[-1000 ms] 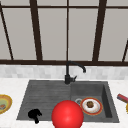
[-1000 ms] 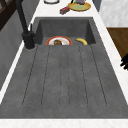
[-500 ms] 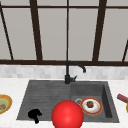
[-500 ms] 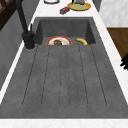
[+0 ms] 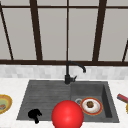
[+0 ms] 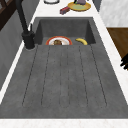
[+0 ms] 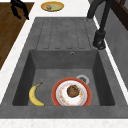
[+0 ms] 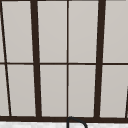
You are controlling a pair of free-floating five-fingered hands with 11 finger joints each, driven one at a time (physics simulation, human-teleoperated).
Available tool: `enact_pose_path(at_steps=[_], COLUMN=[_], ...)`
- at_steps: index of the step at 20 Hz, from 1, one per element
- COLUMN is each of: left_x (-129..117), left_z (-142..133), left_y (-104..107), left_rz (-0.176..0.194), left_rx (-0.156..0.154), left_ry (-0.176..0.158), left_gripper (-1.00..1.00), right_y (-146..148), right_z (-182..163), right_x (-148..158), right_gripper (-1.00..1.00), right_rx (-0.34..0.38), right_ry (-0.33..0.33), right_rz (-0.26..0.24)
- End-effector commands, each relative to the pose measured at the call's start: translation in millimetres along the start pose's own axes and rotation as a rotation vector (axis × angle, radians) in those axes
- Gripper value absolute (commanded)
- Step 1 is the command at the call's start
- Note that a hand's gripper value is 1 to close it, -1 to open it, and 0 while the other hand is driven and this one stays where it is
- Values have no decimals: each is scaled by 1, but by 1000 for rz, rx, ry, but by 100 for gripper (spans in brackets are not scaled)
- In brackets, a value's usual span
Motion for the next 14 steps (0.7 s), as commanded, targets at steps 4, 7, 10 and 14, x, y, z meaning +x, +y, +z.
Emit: enact_pose_path(at_steps=[4, 7, 10, 14], left_x=[0, 0, 0, 0], left_z=[0, 0, 0, 0], left_y=[0, 0, 0, 0], left_rz=[0, 0, 0, 0], left_rx=[0, 0, 0, 0], left_ry=[0, 0, 0, 0], left_gripper=[0, 0, 0, 0], right_y=[17, 21, 19, 11], right_z=[6, 6, 0, 4], right_x=[18, 30, 41, 52], right_gripper=[-100, -100, -100, -100], right_rx=[16, 12, -8, -43], right_ry=[-5, 17, 63, 126], right_rz=[65, 80, 61, -17])
